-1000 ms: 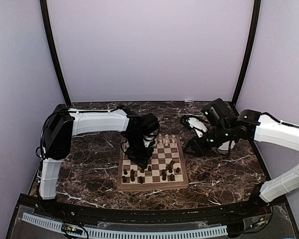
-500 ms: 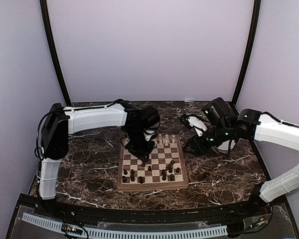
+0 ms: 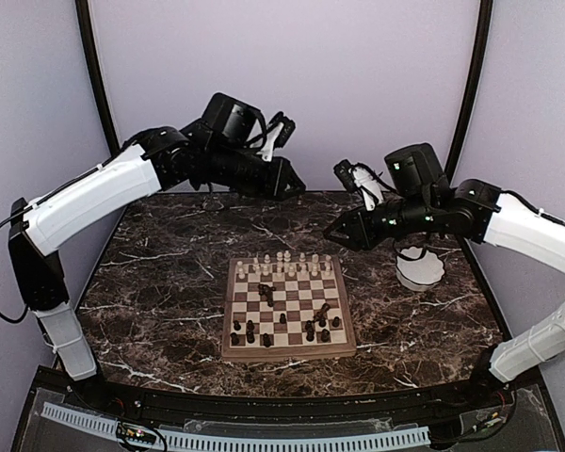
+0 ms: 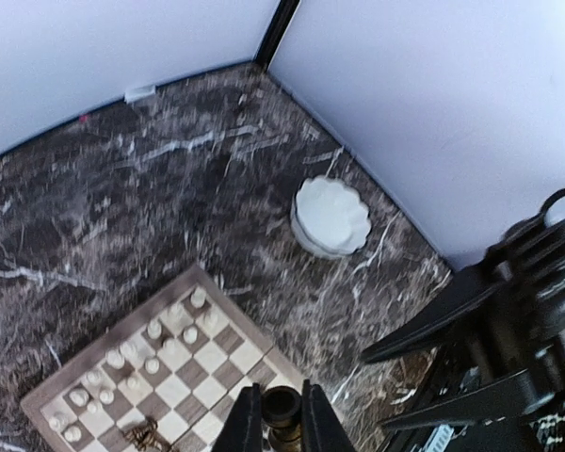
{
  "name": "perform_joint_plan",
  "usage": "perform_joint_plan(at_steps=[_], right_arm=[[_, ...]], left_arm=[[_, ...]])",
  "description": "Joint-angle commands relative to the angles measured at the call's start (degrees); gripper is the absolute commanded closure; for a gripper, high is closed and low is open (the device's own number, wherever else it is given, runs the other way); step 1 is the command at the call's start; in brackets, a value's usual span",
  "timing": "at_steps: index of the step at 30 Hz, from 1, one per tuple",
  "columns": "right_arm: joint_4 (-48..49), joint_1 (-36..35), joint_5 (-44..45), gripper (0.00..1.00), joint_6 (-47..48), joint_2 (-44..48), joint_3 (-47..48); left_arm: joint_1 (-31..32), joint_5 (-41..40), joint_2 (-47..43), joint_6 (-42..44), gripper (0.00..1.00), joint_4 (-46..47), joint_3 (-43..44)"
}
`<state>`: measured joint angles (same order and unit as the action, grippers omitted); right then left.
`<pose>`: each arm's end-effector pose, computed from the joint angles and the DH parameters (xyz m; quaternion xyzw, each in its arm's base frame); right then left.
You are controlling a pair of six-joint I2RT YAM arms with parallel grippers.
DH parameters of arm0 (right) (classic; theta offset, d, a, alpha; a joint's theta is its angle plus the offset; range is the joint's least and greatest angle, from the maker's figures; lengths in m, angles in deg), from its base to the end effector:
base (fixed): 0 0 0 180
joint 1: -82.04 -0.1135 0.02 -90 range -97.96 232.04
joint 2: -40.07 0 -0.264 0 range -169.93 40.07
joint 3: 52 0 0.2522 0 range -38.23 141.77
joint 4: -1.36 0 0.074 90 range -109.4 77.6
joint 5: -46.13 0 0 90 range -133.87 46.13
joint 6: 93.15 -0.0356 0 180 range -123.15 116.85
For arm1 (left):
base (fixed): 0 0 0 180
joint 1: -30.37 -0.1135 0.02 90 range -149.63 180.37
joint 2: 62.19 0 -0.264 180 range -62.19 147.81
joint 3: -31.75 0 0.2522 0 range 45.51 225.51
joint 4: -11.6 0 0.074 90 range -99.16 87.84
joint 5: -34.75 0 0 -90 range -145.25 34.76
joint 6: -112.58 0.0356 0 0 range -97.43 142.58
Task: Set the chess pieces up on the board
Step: Pass from the left arm to the right
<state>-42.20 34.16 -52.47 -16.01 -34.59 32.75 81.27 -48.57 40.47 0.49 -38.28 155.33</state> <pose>0.1902 0.2183 0.3521 -0.2981 0.8269 0.2957 0.3740 0.2548 -0.3201 0.4082 0.2426 0.8256 -0.3419 0.3777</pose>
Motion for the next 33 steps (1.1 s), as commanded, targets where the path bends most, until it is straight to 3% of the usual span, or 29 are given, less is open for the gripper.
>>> perform_joint_plan(at_steps=[1, 8, 16, 33], right_arm=[[6.9, 0.4, -2.7, 0.58, -1.6, -2.0, 4.3], [7.6, 0.1, -4.5, 0.57, 1.1, -8.1, 12.2], [9.5, -0.2, -5.4, 0.57, 0.5, -9.8, 13.8], [8.2, -0.2, -4.0, 0.66, -0.1, -11.1, 15.9]], left_arm=[[-0.6, 0.3, -3.6, 1.0, 0.92, 12.4, 0.1], [-1.5, 8.5, -4.8, 0.8, 0.93, 17.2, -3.9], [-2.5, 12.9, -6.4, 0.6, 0.95, 19.3, -8.7], [-2.9, 11.7, -10.5, -1.0, 0.97, 23.4, -14.6]])
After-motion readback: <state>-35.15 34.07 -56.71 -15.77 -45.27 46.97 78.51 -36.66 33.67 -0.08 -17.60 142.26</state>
